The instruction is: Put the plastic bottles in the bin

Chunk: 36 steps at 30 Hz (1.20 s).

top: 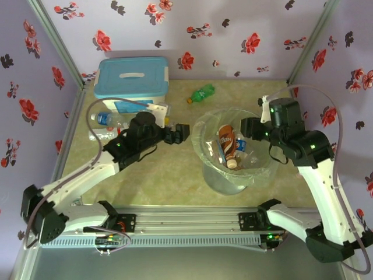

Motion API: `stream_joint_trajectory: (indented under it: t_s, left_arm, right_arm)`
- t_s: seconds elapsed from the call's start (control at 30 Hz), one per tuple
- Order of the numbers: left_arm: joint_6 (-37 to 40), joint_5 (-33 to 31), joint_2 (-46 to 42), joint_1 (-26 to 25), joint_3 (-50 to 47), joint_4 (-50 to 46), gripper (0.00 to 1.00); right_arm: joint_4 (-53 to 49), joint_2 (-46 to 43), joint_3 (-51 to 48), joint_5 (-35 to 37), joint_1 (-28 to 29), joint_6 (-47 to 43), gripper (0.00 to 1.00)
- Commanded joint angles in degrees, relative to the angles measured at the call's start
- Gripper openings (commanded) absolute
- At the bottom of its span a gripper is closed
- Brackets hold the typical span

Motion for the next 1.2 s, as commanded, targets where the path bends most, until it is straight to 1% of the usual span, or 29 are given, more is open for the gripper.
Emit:
stream_joint_trajectory:
  t_s: [0.0, 0.07, 0.1, 0.13, 0.2, 0.23, 0.33, 0.47, 0.53, 0.63, 0.7, 0.93, 1.07, 1.17]
  left_arm:
    - [-5.3, -6.9, -6.6, 3.0, 0.4, -7.4, 0.98]
    - [-9.8, -10.0, -9.5, 5.7, -0.9, -11.4, 0.98]
    - [-13.3, -12.1, -10.8, 8.0, -1.9, -13.6, 0.98]
    - [-17.3, -13.4, -12.2, 10.8, -3.3, -15.5, 0.97]
    - [-24.8, -12.9, -14.2, 17.2, -6.4, -17.2, 0.94]
    - [-27.1, -11.7, -14.8, 20.3, -8.4, -16.8, 0.96]
    - [-27.7, -5.4, -14.6, 29.0, -12.3, -13.4, 0.97]
    - [-30.8, 2.4, -8.5, 40.8, -15.9, -7.6, 0.97]
    - [-33.7, 4.3, -4.5, 46.1, -18.3, -2.4, 0.97]
    - [-36.5, 4.5, 2.1, 51.2, -19.1, 3.2, 0.96]
    - [-37.4, 4.4, 6.4, 52.7, -17.6, 4.1, 0.96]
    - [-39.3, 5.0, 23.1, 53.9, -8.4, 4.5, 0.95]
    - [-41.4, 6.0, 29.4, 53.9, -5.0, 6.4, 0.94]
    - [-43.6, 6.0, 32.8, 53.9, -3.4, 5.7, 0.93]
  right_arm:
    - [5.6, 1.6, 0.2, 1.2, 0.1, -1.2, 0.56]
    - [6.4, 1.6, -0.7, 1.3, 0.1, -1.2, 0.57]
    - [6.8, 1.5, -1.3, 1.2, 0.1, -1.1, 0.57]
    - [7.1, 1.3, -1.7, 1.2, 0.1, -1.1, 0.59]
    - [7.0, 1.0, -2.3, 1.5, 0.1, -1.2, 0.60]
    - [6.8, 1.1, -2.3, 1.7, 0.1, -1.4, 0.61]
    - [6.2, 0.8, -3.1, 2.0, 0.0, -1.7, 0.62]
    - [6.7, -1.1, -6.0, 1.9, 0.0, -0.8, 0.63]
    - [6.3, -2.2, -7.2, 2.3, 0.0, -0.5, 0.63]
    - [4.9, -3.4, -8.0, 3.3, 0.0, -0.6, 0.64]
    - [3.9, -4.0, -8.0, 3.9, 0.0, -1.1, 0.64]
    - [3.3, -7.1, -10.1, 3.6, -0.1, -1.2, 0.65]
    - [3.1, -7.9, -10.4, 3.7, -0.2, -1.4, 0.65]
    - [3.0, -8.6, -11.0, 4.0, -0.2, -1.5, 0.65]
